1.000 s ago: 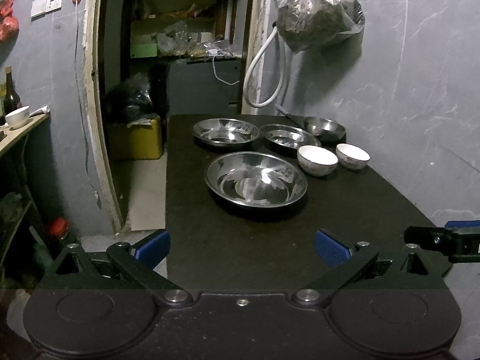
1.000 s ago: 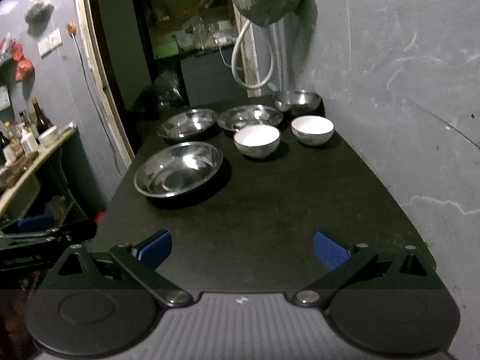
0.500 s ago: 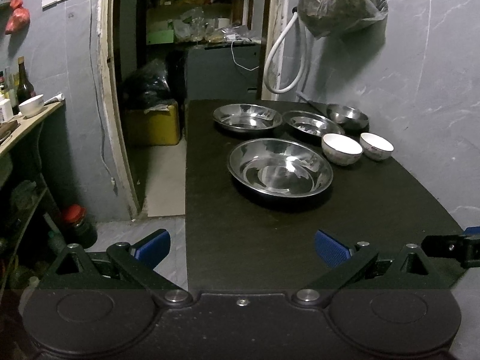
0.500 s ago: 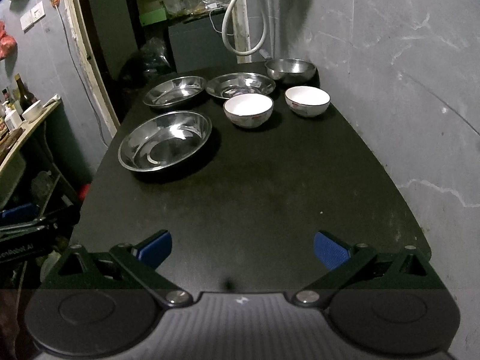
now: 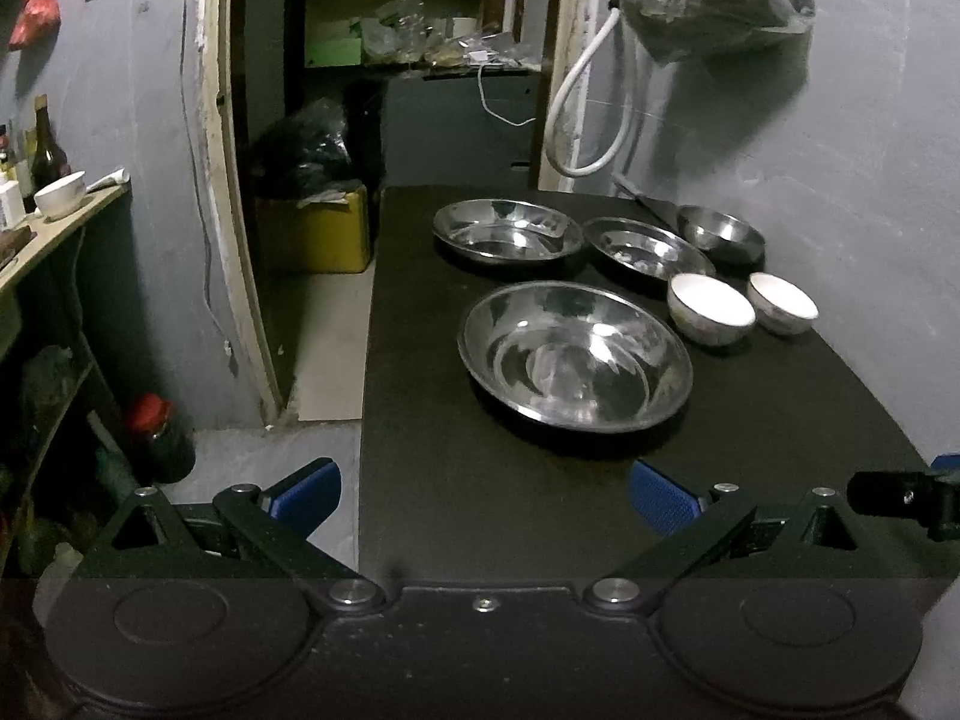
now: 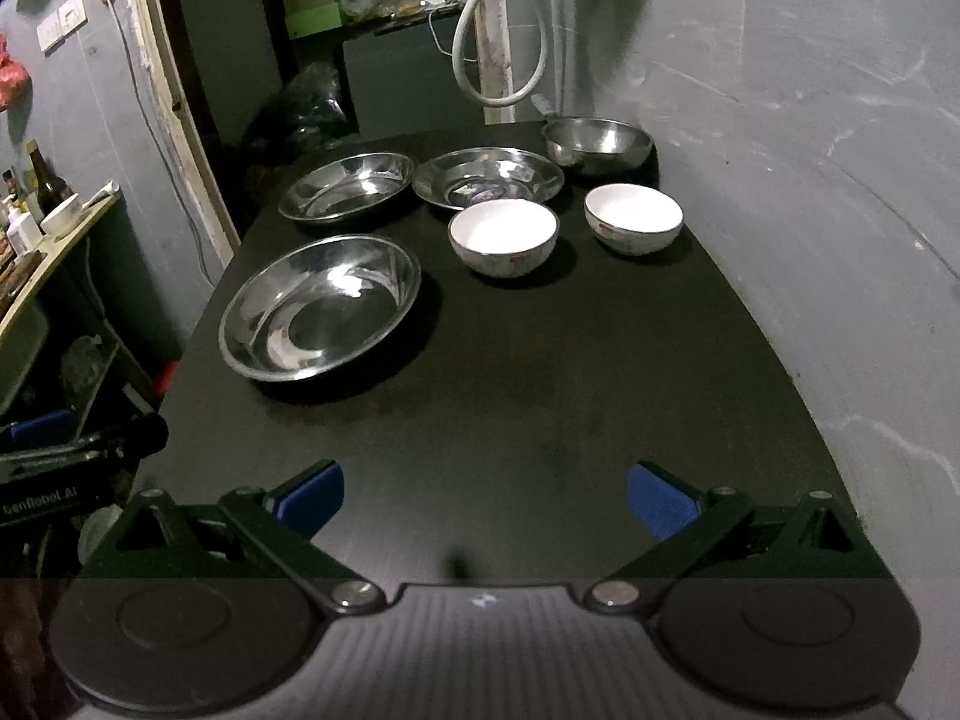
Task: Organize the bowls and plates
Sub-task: 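Move both grippers toward the large plain steel plate, then close both grippers on the rim of the large steel plate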
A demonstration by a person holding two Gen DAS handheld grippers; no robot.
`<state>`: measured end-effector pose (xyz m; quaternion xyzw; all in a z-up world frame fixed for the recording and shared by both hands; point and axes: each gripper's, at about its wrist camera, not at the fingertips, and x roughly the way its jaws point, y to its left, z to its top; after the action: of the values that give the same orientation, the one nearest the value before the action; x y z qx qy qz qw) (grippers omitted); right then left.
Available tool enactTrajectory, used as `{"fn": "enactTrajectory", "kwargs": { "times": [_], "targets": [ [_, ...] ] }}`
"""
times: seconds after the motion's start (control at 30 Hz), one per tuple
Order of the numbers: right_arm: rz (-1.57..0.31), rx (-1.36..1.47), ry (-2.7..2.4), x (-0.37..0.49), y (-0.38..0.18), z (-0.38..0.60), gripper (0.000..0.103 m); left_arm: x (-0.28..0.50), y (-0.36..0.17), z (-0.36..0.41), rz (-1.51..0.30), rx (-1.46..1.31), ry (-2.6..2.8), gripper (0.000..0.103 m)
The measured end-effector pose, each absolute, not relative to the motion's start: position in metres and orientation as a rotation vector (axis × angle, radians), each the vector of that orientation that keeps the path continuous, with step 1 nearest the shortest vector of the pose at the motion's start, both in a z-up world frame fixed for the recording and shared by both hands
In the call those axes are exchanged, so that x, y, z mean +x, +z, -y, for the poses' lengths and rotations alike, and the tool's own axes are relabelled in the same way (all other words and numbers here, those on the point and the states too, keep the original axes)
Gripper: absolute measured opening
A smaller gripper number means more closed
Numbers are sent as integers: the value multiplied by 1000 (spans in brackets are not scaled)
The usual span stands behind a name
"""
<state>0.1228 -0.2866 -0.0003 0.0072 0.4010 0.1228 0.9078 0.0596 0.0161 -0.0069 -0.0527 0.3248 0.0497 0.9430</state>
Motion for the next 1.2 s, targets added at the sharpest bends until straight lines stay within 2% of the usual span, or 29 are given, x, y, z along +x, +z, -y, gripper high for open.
{"fn": "enactTrajectory", "kwargs": {
  "times": [0.43,0.77,1.13,1.2],
  "targets": [
    [-796,60,344,216,21,283,103,148,17,-30,-675,-155,166,102],
    [-724,119,433,276,38,252,103,232,34,-81,-689,-175,163,102],
    [-726,285,385,351,12,189,103,359,4,-131,-753,-87,-43,102],
    [-739,302,371,362,2,180,100,379,-6,-138,-775,-95,-71,102]
  ]
}}
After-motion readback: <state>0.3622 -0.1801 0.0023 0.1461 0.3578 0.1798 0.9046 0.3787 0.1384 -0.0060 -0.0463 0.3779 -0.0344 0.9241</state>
